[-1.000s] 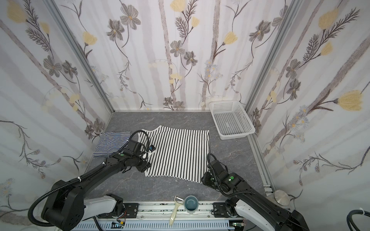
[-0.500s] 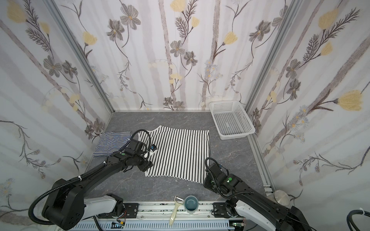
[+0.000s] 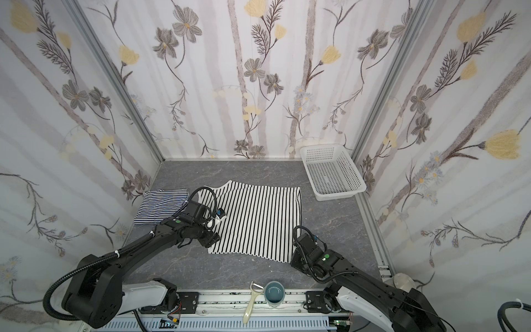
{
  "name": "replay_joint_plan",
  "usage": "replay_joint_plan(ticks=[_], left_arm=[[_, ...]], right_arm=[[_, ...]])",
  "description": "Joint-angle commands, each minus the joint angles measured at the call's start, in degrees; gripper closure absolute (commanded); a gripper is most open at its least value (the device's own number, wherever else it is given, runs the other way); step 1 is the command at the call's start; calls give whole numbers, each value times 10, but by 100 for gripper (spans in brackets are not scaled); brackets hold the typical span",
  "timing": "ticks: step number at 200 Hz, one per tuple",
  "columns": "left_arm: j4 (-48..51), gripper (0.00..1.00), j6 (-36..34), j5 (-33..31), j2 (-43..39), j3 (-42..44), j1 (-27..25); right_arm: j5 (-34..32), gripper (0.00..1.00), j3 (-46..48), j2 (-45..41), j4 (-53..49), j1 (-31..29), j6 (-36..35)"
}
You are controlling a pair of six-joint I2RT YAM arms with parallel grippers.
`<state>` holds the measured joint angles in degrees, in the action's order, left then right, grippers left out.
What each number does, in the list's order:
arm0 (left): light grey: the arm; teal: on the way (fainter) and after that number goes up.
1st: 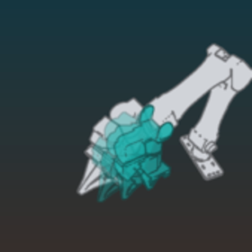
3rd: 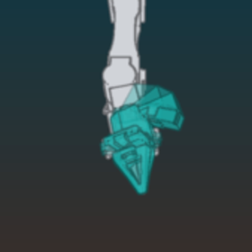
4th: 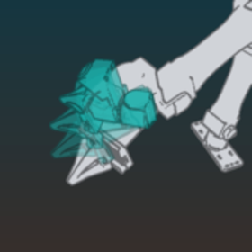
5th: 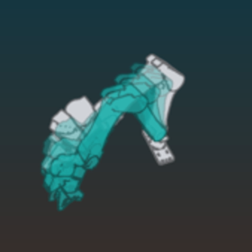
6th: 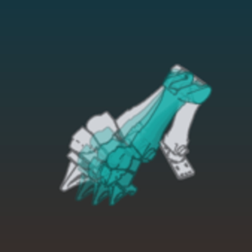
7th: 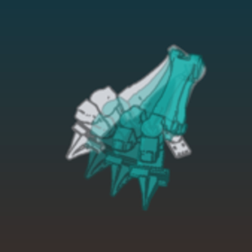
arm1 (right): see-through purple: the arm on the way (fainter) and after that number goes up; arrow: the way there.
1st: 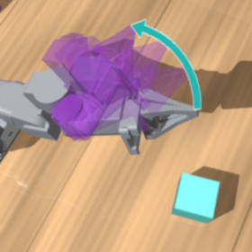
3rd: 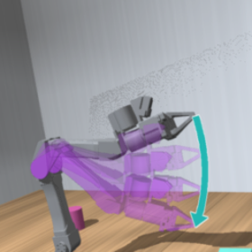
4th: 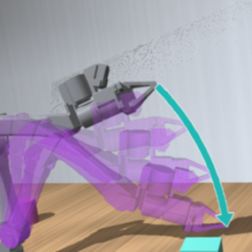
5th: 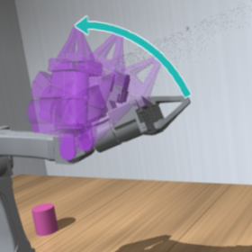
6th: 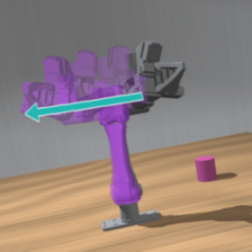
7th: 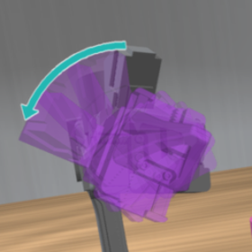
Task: Fold and stack the tank tops
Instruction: 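Grasp the striped tank top's near hem with both grippers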
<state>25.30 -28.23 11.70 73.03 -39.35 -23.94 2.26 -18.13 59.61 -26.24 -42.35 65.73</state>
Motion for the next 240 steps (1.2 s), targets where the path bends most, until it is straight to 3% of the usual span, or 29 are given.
replay_joint_plan(ticks=[1, 20, 75, 143, 213, 240], left_arm=[[-2, 30, 6, 7, 2, 1, -1], [1, 30, 0, 3, -1, 5, -1], [60, 29, -62, 13, -7, 27, -42], [63, 33, -127, -68, -34, 68, -49], [57, 36, -128, -52, -22, 61, -50], [55, 46, -126, -34, -12, 57, -50]], right_arm=[[-2, 89, -5, 6, 13, 1, 3], [-11, 100, -23, 0, -6, 2, -5], [-15, 100, -95, 9, -18, 30, -45], [-7, 100, -160, 71, 2, 66, -98], [-2, 100, -158, 81, 18, 69, -103], [-1, 100, -154, 81, 22, 71, -102]])
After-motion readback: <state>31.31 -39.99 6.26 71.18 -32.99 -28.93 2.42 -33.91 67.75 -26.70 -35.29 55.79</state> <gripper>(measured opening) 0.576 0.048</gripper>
